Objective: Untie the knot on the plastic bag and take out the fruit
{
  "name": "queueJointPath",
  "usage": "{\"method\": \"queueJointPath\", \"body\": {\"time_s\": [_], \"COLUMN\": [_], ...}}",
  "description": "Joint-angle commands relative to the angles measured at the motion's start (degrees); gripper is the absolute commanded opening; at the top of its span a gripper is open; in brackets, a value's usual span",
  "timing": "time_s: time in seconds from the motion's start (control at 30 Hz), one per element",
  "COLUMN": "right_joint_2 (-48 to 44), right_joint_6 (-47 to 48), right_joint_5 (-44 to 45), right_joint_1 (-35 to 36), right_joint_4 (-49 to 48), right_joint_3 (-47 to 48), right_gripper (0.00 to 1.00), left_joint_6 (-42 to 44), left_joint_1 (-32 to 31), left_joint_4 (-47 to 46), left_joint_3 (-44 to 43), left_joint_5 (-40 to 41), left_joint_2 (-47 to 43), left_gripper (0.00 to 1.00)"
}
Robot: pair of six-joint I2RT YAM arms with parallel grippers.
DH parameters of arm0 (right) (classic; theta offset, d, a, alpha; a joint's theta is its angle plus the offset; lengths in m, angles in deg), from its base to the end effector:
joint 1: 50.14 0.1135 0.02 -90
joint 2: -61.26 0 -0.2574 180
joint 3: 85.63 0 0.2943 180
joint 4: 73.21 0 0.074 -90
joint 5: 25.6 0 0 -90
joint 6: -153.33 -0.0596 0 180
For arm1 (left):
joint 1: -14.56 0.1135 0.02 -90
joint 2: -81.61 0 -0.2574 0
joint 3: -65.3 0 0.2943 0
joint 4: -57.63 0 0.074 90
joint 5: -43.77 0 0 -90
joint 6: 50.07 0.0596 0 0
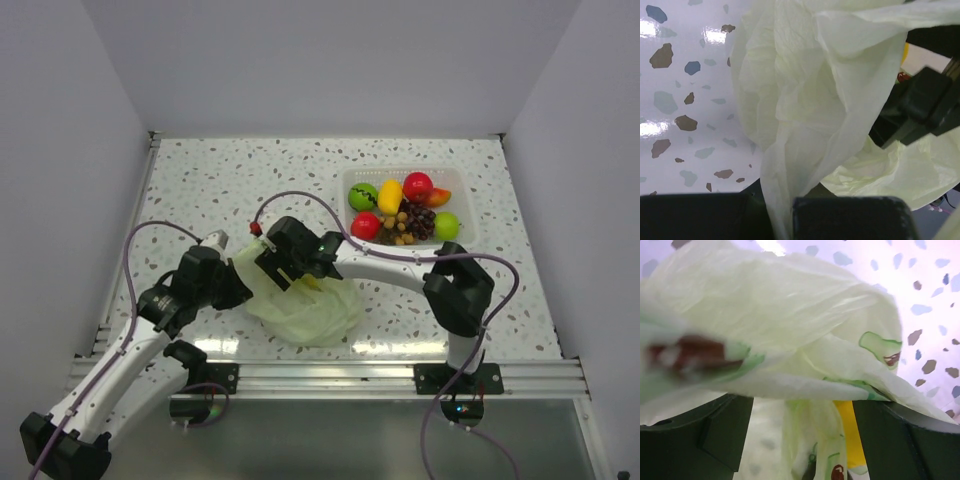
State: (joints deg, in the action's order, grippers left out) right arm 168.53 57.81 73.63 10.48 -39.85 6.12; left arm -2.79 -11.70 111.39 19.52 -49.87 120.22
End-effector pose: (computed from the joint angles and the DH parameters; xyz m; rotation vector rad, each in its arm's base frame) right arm 0.2376 0.4025 0.1805 -1.0612 2.1936 0.3337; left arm 0.1800 -0.0930 0.2139 -0.3240 2.4589 -0.6239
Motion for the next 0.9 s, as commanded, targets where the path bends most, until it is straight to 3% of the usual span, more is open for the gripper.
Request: {"method": "queueJointPath", "body": {"time_s": [0.0, 0.5, 0.6, 0.73, 0.87], "right_joint_2": [1.7, 13.1, 13.1, 10.8, 8.0], "right_joint_6": [1.9, 5.2, 5.2, 5.2, 4.9], "right_joint_5": [3.3, 2.7, 1.6, -1.5, -4.4], "right_joint_1": [-1.7, -4.4, -4.5, -4.5, -4.4], "right_joint_4": [-4.1, -5.6, -7.8, -12.6, -15.1], "right_joint_3": [3.3, 8.8, 8.3, 6.4, 4.2], "right_gripper": [0.82, 0.83, 0.78, 0.56, 0.44], "left_joint_6": [1.8, 2.7, 2.7, 2.4, 1.9], "left_joint_1": [0.2, 0.2, 0.2, 0.2, 0.2], "left_joint_4": [-2.4, -2.9, -3.1, -3.2, -3.2], "left_joint_3": [-2.7, -1.1, -0.5, -0.1, -0.2], "left_joint_5": [-1.8, -0.9, -0.4, 0.6, 1.8], "left_joint_2": [0.7, 1.6, 1.5, 1.4, 1.1], "left_gripper": [0.00, 0.00, 0.00, 0.00, 0.00]}}
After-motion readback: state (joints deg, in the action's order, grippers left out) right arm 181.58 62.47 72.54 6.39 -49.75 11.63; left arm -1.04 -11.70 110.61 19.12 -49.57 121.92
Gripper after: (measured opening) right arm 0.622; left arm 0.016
